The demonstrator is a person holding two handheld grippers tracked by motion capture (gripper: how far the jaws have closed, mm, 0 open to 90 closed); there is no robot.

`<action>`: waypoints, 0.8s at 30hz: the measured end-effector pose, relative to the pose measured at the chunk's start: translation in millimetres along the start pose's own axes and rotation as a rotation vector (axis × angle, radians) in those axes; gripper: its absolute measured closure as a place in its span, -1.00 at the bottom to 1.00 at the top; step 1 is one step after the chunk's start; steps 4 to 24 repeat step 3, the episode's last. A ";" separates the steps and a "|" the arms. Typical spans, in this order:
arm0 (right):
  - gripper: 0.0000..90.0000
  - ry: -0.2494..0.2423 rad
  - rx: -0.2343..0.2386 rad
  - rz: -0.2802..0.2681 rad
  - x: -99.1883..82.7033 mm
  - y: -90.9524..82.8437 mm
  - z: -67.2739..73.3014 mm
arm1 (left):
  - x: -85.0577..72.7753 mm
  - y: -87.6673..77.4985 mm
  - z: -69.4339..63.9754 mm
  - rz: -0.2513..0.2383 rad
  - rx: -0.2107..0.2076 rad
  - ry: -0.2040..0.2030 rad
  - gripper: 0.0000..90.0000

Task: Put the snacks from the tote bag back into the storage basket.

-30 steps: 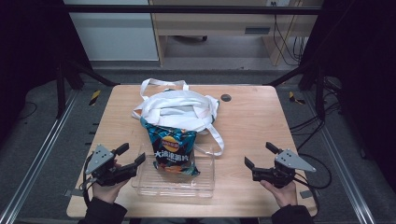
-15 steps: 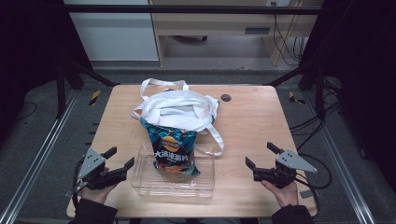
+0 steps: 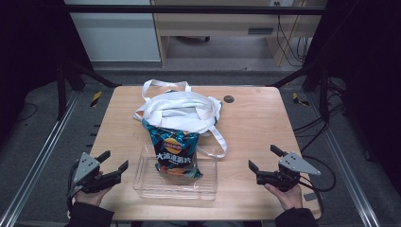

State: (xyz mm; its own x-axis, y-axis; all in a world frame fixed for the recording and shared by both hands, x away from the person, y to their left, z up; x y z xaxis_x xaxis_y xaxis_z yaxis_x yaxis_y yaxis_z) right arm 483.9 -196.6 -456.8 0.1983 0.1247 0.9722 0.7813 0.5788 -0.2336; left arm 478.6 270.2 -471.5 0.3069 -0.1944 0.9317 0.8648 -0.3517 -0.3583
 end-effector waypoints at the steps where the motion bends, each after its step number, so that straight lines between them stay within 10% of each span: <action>1: -0.92 0.000 0.000 0.000 -0.1 0.1 -0.1 | -0.3 0.3 0.3 0.002 0.000 -0.002 -0.51; 24: -0.92 0.000 -0.001 0.001 -0.2 0.2 -0.1 | -0.2 0.6 0.4 0.001 0.000 -0.003 -0.51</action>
Point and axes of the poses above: each handheld gripper's, and its own axes: y roughly forward along the jaws, x roughly out of its top, z roughly to its left, the point moved 9 cm from there along y, roughly forward along the jaws, and after that the axes turned 4 degrees about x, right-handed, at the moved point
